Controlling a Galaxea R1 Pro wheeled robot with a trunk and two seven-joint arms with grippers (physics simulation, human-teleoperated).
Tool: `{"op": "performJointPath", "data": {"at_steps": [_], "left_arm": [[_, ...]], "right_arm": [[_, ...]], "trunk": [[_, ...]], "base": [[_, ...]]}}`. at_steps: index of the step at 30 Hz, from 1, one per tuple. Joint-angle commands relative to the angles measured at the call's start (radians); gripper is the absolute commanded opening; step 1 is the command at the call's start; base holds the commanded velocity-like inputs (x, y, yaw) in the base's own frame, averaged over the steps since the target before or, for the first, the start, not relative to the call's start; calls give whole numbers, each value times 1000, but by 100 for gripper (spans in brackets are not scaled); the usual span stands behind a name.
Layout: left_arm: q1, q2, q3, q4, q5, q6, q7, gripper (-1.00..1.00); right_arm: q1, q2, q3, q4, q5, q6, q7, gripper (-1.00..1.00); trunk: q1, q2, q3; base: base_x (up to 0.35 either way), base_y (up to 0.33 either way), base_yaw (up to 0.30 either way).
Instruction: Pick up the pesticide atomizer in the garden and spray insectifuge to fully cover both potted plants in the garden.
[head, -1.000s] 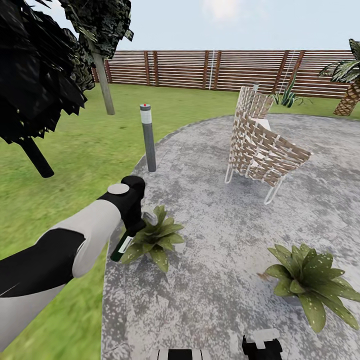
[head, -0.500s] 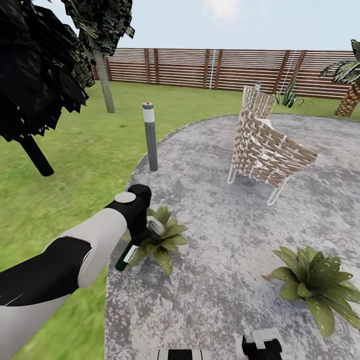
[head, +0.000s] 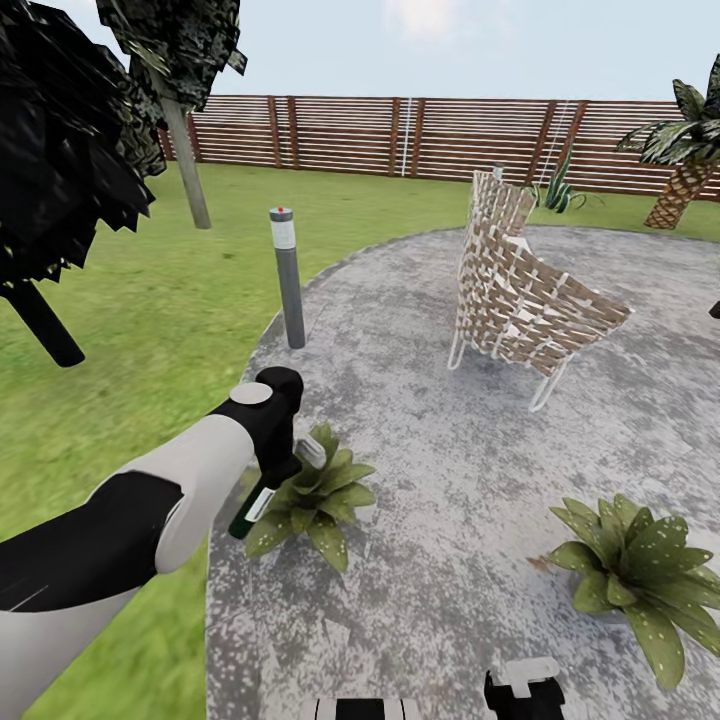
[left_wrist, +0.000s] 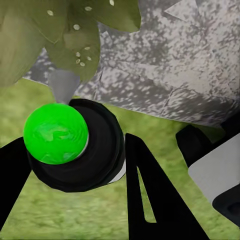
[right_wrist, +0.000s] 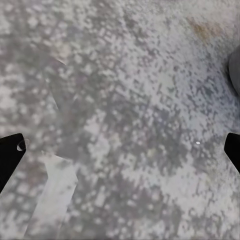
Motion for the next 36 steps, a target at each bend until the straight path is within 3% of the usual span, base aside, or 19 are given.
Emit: {"op": "performJointPath", "data": {"at_steps": [1, 13, 24, 27, 30, 36], "left_arm": [[0, 0, -8, -1, -9, 11, -10, -100], [15, 0, -22, 12, -2, -5, -10, -100], [37, 0, -20, 13, -3, -9, -10, -100], [57, 14, -25, 13, -4, -23, -10, -100], [78, 30, -24, 8, 1, -78, -10, -100], [92, 32, -20, -1, 2, -90, -10, -100]], "right_arm": [[-1, -1, -6, 1, 10, -2, -4, 100], [-1, -2, -5, 1, 10, -2, -4, 100], [-1, -2, -5, 1, 10, -2, -4, 100], [-1, -2, -5, 1, 10, -2, -4, 100], [-1, -2, -5, 1, 10, -2, -4, 100], [0, -2, -5, 1, 10, -2, -4, 100]], "trunk": [[0, 0, -1], [0, 0, -1], [0, 0, -1], [0, 0, -1], [0, 0, -1], [0, 0, -1]], "base": [[2, 0, -1], [54, 18, -2], [113, 46, -136], [0, 0, -1], [0, 0, 0], [0, 96, 0]]}}
